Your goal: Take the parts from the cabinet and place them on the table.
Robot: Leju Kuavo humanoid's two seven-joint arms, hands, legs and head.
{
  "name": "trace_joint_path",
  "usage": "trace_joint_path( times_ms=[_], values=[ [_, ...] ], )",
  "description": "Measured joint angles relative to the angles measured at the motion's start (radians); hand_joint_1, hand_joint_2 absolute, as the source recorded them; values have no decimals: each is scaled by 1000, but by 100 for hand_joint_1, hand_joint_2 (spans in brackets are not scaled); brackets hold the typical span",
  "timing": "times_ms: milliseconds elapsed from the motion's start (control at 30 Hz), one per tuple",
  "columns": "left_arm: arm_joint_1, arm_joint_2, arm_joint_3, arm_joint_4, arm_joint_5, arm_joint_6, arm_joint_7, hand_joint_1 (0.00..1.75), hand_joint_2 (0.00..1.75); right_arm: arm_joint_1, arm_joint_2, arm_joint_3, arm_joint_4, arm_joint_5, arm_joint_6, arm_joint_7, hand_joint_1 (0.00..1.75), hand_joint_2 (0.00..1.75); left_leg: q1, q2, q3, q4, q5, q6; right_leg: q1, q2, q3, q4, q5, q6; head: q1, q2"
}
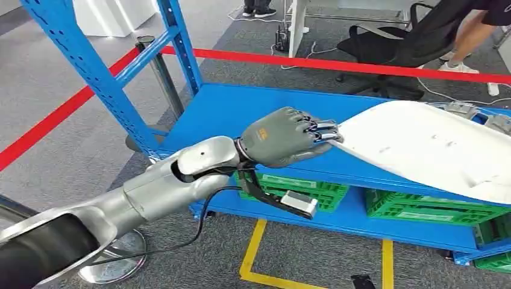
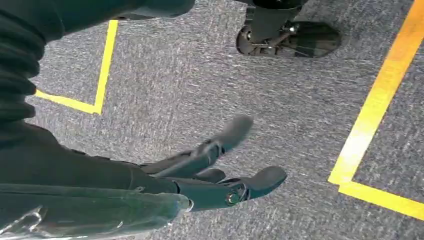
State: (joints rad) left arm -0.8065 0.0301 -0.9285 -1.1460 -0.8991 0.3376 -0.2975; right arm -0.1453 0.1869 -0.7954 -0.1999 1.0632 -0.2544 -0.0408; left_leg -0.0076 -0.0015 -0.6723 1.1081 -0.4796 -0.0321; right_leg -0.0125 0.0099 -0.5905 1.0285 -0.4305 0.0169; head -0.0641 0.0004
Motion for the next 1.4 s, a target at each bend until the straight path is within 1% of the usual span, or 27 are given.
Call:
trace_joint_path(
  times_ms=[67, 100, 167, 233, 267, 367, 433, 500, 567, 600, 633, 667, 733, 767, 800, 833, 933, 1000, 1067, 1100, 1133, 1200, 1233, 1267, 1300, 1333, 1400],
  values=[
    [3, 2, 0, 0, 0, 0, 0, 175, 175, 1, 0, 0, 0, 0, 0, 0, 0, 175, 2, 0, -71, 177, -84, -6, 1, -1, -20, 0, 13, -1, 0, 0],
    [5, 3, -1, 0, 0, 0, 0, 175, 175, 1, 0, 0, 0, 0, 0, 0, 0, 175, 2, 0, -81, 212, -91, -6, 1, -1, -29, 1, 20, 0, 0, 0],
    [6, 5, -1, 0, 0, 0, 0, 175, 175, 1, 0, 0, 0, 0, 0, 0, 0, 175, 2, 0, -33, 153, -47, -1, 1, -1, -43, 1, 32, 2, 0, 0],
    [4, 4, 0, 0, 0, 0, 0, 175, 175, 0, 0, 0, 0, 0, 0, 0, 0, 175, 1, 0, 85, -27, 16, 10, 1, 0, -50, 1, 41, 7, 0, 0],
    [2, 3, 0, 0, 0, 0, 0, 175, 175, 0, 0, 0, 0, 0, 0, 0, 0, 175, 0, 0, 131, -93, 10, 16, 2, 1, -53, 1, 45, 10, 0, 0],
    [0, 3, 0, 0, 0, 0, 0, 175, 175, -1, 0, 0, 0, 0, 0, 0, 0, 175, -9, -1, 127, -114, 18, 26, -1, 0, -59, -6, 65, 29, -2, 0],
    [-1, 2, 0, 0, 0, 0, 0, 175, 175, 1, 0, 0, 0, -2, 0, 0, 0, 175, -2, 1, 123, -129, 39, 43, -4, 0, -67, -9, 67, 41, -2, 0],
    [-2, -2, 0, 0, 0, -1, 0, 175, 175, 2, 0, 0, 0, -3, 0, -1, 0, 175, -2, 1, 110, -130, 51, 54, -2, -2, -98, 73, -16, 47, 2, 0],
    [-1, -5, -2, 0, 0, -2, 0, 175, 175, 1, 0, 0, 0, -3, 0, -3, 0, 175, -3, 2, 92, -129, 65, 56, -2, -2, -158, 250, -108, 55, 3, 0],
    [0, -5, -3, 0, 0, -4, 0, 175, 175, 2, 0, 0, 0, -3, 0, -5, 0, 175, -3, 2, 83, -129, 71, 56, -2, -2, -170, 299, -124, 58, 3, 0],
    [1, -5, -3, 0, -1, -5, 0, 175, 175, 3, 0, 0, 0, -4, 0, -6, 0, 175, -3, 2, 75, -128, 77, 55, -2, -2, -160, 299, -117, 59, 3, 0],
    [2, -6, -3, 0, -2, -5, 0, 175, 175, 3, 0, 0, 0, -6, 0, -7, 0, 175, -2, 2, 68, -127, 83, 52, -2, -3, -125, 254, -92, 60, 3, 0],
    [1, -7, -3, 0, -2, -5, 0, 175, 175, 2, 0, 0, 0, -6, 0, -11, 0, 175, 1, 1, 58, -124, 91, 44, -5, -6, 0, 64, -28, 63, 3, 0],
    [-1, -8, -2, 0, -2, -5, 0, 175, 175, -2, 0, 0, 0, -6, 0, -12, 0, 175, 0, 1, 53, -121, 95, 38, -4, -7, 39, -7, -51, 65, 3, 0],
    [-4, -8, -1, 0, -3, -6, 0, 175, 175, -3, 0, 0, 0, -6, 0, -13, 0, 175, -4, 1, 49, -119, 98, 33, 2, 3, 45, -2, -31, 45, 2, 0],
    [-5, -11, -2, 0, -5, -7, 0, 175, 175, -3, 0, 0, 0, -6, 0, -14, 0, 175, -5, 0, 49, -117, 102, 28, -1, 2, 39, -5, -33, 42, 2, 0],
    [-9, -13, -2, 0, -6, -11, 0, 175, 175, -3, 0, 0, 0, -6, 0, -14, 0, 175, -4, 0, 38, -116, 112, 15, -3, 2, 23, -4, -21, 15, 2, 0],
    [-14, -13, -2, 0, -6, -15, 0, 175, 175, -6, 0, 0, 0, -6, 0, -13, 0, 175, -1, 0, 7, -45, 34, 2, -3, 2, 8, -4, -8, 1, -6, 0],
    [-15, -13, -2, 0, -6, -23, 0, 175, 175, -7, 0, 0, 0, -6, 0, -13, 0, 175, 1, 0, -53, 117, -57, -5, -2, 1, -9, -3, 4, -2, -7, 0],
    [-14, -13, -3, 0, -8, -24, 0, 175, 175, -7, 0, 0, 0, -6, 0, -13, 0, 175, 1, 0, -76, 184, -83, -5, -1, 1, -19, -3, 11, -2, -6, 0],
    [-12, -13, -3, 0, -9, -25, 0, 175, 175, -7, 0, 0, 0, -6, 0, -13, 0, 175, 1, 0, -74, 196, -80, -2, 1, 1, -28, -2, 17, -2, -7, 0],
    [-13, -13, -3, 0, -11, -25, 0, 175, 175, -7, 0, 0, 0, -6, 0, -13, 0, 175, 0, 0, -12, 110, -26, 7, 4, 2, -40, -2, 28, 0, -7, 0],
    [-15, -14, -3, 0, -11, -25, 0, 175, 175, -7, 0, 0, 0, -6, 1, -13, 0, 175, -2, 0, 47, 21, 10, 15, 4, 2, -44, -2, 32, 1, -7, 0],
    [-19, -15, -2, 0, -11, -25, 0, 175, 175, -8, 0, 0, 0, -6, 1, -13, 0, 175, -6, -1, 104, -63, 28, 25, 3, 3, -46, -2, 37, 3, -7, 0],
    [-24, -16, -2, 0, -11, -25, 0, 175, 175, -9, 0, 0, 0, -6, 1, -13, 0, 175, -10, 0, 133, -111, 14, 30, 7, 3, -53, -2, 41, 9, -6, 0],
    [-27, -16, -2, 0, -11, -25, 0, 175, 175, -10, 0, 0, 0, -6, 2, -13, 0, 175, -11, 0, 130, -120, 17, 28, 4, 2, -55, -4, 49, 15, -6, 0],
    [-27, -15, -2, 0, -11, -25, 0, 175, 175, -8, 2, 0, 0, -6, 3, -13, 0, 175, -17, -1, 124, -122, 24, 35, -1, 1, -57, -11, 61, 27, -7, 0]
  ],
)
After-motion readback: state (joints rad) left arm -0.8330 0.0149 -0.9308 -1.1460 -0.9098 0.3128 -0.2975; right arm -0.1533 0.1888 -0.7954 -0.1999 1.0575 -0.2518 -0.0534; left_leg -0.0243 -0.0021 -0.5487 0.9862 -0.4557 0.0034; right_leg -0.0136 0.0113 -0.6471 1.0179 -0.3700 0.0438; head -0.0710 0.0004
